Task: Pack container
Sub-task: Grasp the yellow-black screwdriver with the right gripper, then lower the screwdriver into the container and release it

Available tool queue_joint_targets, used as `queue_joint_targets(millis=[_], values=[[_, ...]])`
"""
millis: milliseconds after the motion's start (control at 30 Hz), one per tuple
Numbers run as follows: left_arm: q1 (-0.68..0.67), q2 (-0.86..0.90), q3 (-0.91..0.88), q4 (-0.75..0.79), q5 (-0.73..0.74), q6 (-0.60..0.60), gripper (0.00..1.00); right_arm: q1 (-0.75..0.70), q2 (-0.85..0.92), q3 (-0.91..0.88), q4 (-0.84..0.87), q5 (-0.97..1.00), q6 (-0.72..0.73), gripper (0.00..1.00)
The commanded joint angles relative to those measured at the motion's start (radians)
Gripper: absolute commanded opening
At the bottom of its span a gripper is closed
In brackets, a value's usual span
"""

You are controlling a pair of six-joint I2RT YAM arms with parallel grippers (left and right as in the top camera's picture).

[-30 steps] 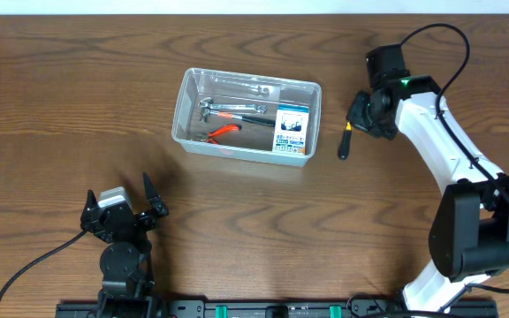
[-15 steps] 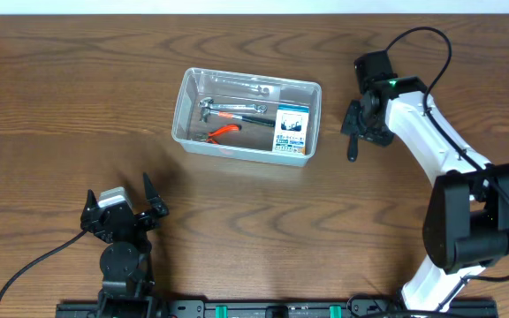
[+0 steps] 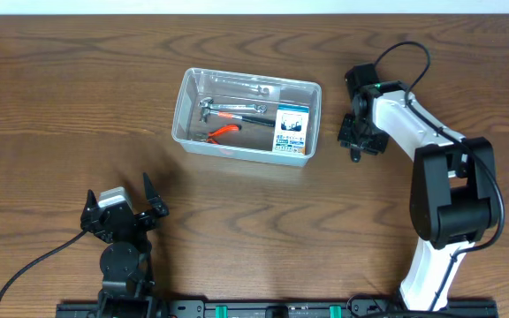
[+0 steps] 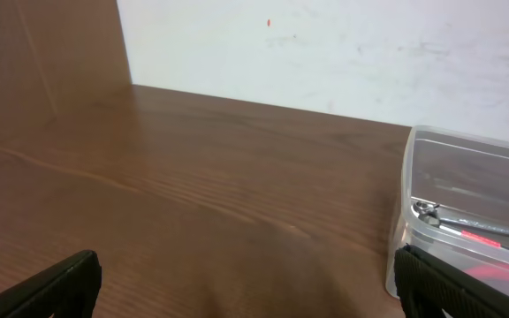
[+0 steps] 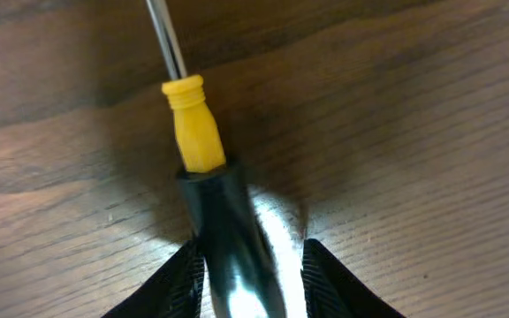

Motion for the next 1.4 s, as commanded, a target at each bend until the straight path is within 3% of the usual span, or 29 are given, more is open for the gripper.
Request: queue_joint_targets(millis=[0,67,233,600,833,1067,1367], values=[[-0.003,-0.004,-0.022,-0.029,-0.02,0.002,0.98,0.003,0.008,0.0,0.0,0.014,-0.031,0.31],[-0.003,-0.004,-0.022,-0.029,-0.02,0.002,0.98,0.003,0.008,0.0,-0.001,0.014,-0.046,0.24],[-0.003,-0.004,-0.022,-0.029,-0.019,0.002,0.98,0.003,0.008,-0.002,-0.004,-0.001,-0.071,0.24],[-0.003,-0.004,-0.022,-0.029,-0.019,0.002,0.98,-0.002,0.001,-0.016,0.022,-0.001,-0.097,0.08],[-0.003,-0.004,-0.022,-0.029,-0.019,0.002,0.98,-0.003,-0.122,0.117,0.008,-0.096,-0.224,0.01],[-0.003,-0.004,-0.022,-0.029,-0.02,0.002,0.98,0.121,-0.28,0.264,0.015,-0.211,-0.481,0.01],[-0.003,-0.004,-0.022,-0.029,-0.02,0.002,0.98,0.373,-0.249,0.269,0.109,-0.211,-1.042,0.01]])
